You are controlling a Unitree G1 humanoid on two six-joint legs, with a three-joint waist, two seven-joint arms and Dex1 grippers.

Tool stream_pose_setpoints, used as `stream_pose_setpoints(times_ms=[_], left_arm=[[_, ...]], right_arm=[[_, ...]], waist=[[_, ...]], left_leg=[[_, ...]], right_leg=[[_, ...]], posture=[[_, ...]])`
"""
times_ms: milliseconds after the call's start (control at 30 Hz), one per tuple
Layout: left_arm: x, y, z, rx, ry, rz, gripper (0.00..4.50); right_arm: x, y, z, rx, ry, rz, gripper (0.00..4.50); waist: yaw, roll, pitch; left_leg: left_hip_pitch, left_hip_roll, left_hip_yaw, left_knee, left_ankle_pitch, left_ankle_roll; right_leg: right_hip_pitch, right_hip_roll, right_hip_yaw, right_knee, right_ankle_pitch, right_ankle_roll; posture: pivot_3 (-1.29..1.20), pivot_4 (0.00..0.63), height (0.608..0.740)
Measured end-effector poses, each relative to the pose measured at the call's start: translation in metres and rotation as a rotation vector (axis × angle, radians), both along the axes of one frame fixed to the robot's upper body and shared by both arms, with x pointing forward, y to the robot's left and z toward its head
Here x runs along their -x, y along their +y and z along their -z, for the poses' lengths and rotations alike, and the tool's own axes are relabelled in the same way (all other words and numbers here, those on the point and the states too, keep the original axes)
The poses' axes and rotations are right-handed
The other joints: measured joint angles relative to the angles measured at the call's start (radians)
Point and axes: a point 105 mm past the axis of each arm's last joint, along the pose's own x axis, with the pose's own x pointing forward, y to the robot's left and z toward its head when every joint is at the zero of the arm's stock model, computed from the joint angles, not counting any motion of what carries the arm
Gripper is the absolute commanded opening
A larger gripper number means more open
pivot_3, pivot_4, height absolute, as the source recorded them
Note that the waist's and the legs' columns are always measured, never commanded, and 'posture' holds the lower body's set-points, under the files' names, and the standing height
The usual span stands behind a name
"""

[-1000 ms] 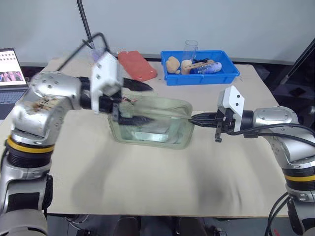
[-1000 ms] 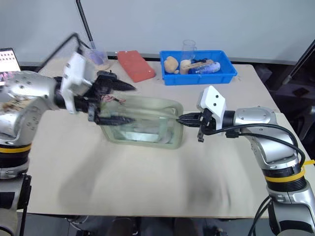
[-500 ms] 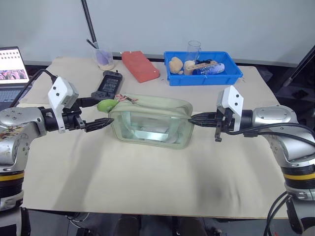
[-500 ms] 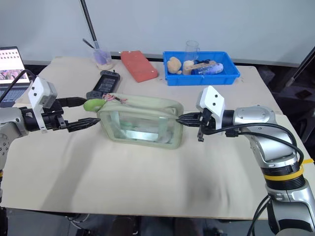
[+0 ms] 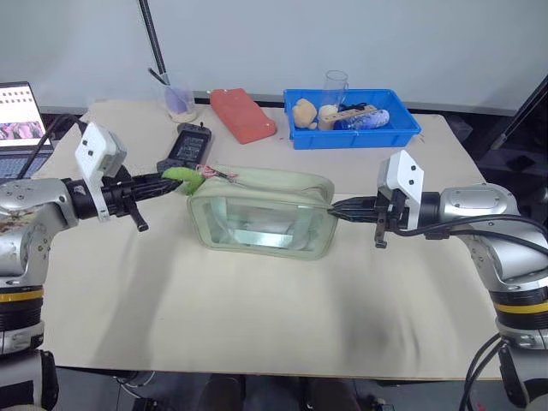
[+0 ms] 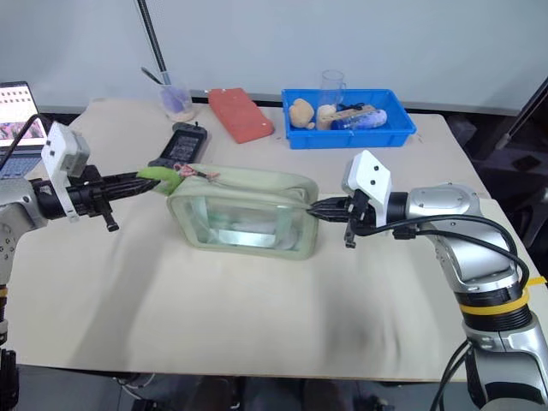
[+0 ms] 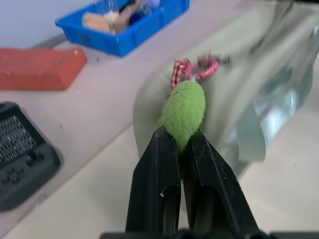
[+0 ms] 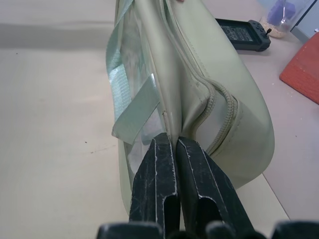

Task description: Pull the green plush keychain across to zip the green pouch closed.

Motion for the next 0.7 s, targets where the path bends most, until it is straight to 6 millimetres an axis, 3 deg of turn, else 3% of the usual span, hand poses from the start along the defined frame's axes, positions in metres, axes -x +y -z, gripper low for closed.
stream_pose_setpoints(times_ms=[100, 233, 333, 433, 533, 700], left_arm=[[-0.001, -0.006, -0.016, -0.001, -0.039, 0.025, 0.09], [-0.003, -0.032, -0.034, -0.036, -0.12, 0.107, 0.09], [-0.006, -0.064, -0.018, -0.122, -0.151, 0.201, 0.09], [-0.009, -0.082, -0.006, -0.164, -0.173, 0.248, 0.09], [-0.01, -0.086, -0.003, -0.215, -0.204, 0.263, 1.08], [-0.005, -0.078, -0.002, -0.263, -0.186, 0.287, 3.38]], right_arm=[[0.0, -0.001, 0.0, 0.003, -0.002, 0.004, 0.0], [-0.001, -0.002, 0.0, 0.009, -0.01, 0.015, 0.0], [-0.002, -0.001, -0.001, 0.008, -0.014, 0.02, 0.0], [-0.002, -0.001, -0.001, 0.007, -0.016, 0.022, 0.0], [-0.002, -0.001, -0.001, 0.005, -0.017, 0.024, 0.0], [-0.001, 0.0, 0.0, 0.006, -0.02, 0.023, 0.0]], waist=[[0.0, 0.0, 0.0], [0.004, 0.0, 0.0], [0.005, 0.0, 0.0], [0.004, 0.0, 0.0], [-0.003, 0.0, 0.0], [-0.003, 0.0, 0.0]], left_leg=[[0.0, 0.0, 0.0, 0.0, 0.0, 0.0], [0.0, -0.001, 0.0, 0.0, 0.0, 0.0], [0.0, -0.001, 0.0, 0.0, 0.0, 0.0], [0.0, -0.001, 0.0, 0.0, 0.0, 0.0], [0.0, -0.001, 0.0, 0.0, 0.0, 0.0], [0.0, 0.0, 0.0, 0.0, 0.0, 0.0]], right_leg=[[0.0, 0.0, 0.0, 0.0, 0.0, 0.0], [0.001, 0.0, 0.0, 0.0, 0.0, 0.001], [0.001, 0.0, 0.0, 0.0, 0.0, 0.0], [0.001, 0.0, 0.0, 0.0, 0.001, 0.0], [0.001, 0.001, 0.0, 0.0, 0.0, 0.0], [0.0, 0.001, 0.0, 0.0, 0.0, 0.001]], posture=[[0.0, 0.15, 0.74], [0.0, 0.15, 0.74], [0.0, 0.15, 0.74], [0.0, 0.15, 0.74], [0.0, 0.15, 0.74], [0.0, 0.15, 0.74]])
